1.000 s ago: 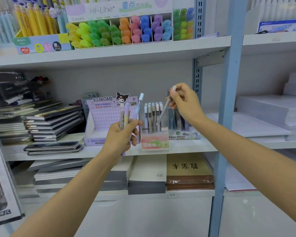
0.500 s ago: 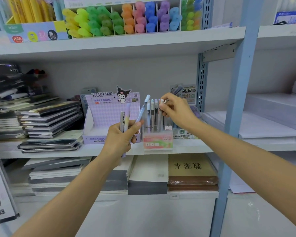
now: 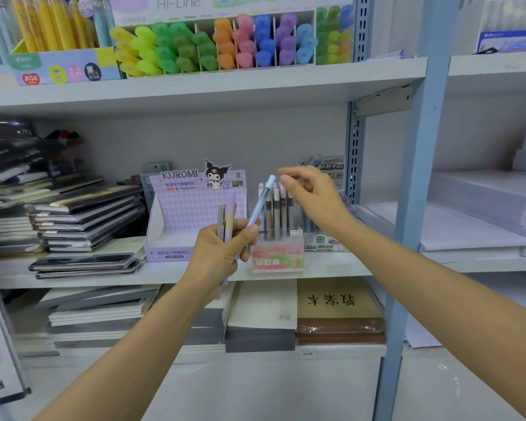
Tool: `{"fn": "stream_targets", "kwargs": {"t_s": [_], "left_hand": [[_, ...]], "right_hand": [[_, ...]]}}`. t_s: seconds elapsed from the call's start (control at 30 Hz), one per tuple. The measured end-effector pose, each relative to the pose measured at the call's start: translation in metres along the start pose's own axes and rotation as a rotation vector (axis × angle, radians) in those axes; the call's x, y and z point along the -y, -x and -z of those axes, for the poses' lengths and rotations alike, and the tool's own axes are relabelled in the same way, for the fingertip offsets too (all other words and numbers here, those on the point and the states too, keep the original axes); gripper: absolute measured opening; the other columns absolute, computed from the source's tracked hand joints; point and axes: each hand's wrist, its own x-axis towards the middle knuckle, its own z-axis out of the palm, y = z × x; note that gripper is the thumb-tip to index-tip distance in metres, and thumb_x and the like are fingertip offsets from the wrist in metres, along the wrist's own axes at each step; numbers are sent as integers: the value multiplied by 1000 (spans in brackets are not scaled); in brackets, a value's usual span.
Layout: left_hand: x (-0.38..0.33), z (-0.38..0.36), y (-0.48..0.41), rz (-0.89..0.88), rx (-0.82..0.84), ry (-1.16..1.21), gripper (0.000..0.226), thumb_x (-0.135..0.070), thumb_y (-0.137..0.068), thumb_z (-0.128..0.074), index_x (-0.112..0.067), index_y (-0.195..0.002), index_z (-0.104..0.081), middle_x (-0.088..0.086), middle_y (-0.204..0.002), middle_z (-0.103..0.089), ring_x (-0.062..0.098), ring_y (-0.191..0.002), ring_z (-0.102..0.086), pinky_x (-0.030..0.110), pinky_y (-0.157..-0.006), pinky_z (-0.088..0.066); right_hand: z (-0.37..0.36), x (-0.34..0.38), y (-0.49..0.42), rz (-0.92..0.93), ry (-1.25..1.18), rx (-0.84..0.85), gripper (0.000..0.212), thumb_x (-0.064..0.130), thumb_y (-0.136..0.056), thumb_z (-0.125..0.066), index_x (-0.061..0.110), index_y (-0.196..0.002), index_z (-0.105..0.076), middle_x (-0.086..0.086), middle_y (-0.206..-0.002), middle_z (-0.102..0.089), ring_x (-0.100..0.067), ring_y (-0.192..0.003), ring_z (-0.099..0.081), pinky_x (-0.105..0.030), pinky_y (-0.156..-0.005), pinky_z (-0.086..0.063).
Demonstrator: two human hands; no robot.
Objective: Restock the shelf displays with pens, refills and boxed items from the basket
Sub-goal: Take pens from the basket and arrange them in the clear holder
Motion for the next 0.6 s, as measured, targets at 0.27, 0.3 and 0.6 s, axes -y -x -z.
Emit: {"fn": "stream_targets", "kwargs": {"t_s": [0.27,0.3,0.6], "left_hand": [[-12,-20,7,28,96,8,34,-38,-91,-62,-8,-107,-67,-1,-65,-68,6,-32,-36,15,-31,-28],[-13,-21,7,43,103,-7,37,-44,-89,-62,-12,-106,-68,0,-72,-71,8,-35,-36,16,-32,-28],[-19,-15,2,134,110,90,38,-39,-97,-36,-12,-93,-62,-6,-55,-38,8,-41,-26,19,-34,-24]], "right_hand": [[6,22,18,-43,-432,190,18,16,-100,-50,9,-110,-64,-5,-87,-70,-9,-65,-59,-19,-58,-48],[10,23,17,-54,-452,140,17,14,-99,-51,8,-108,-63,-6,-86,-70,-9,-64,-60,-19,-57,-48],[33,10,4,-57,-325,-170,11,14,-99,-52,6,-98,-59,-3,-79,-70,-10,-67,-63,-19,-62,-52]]}}
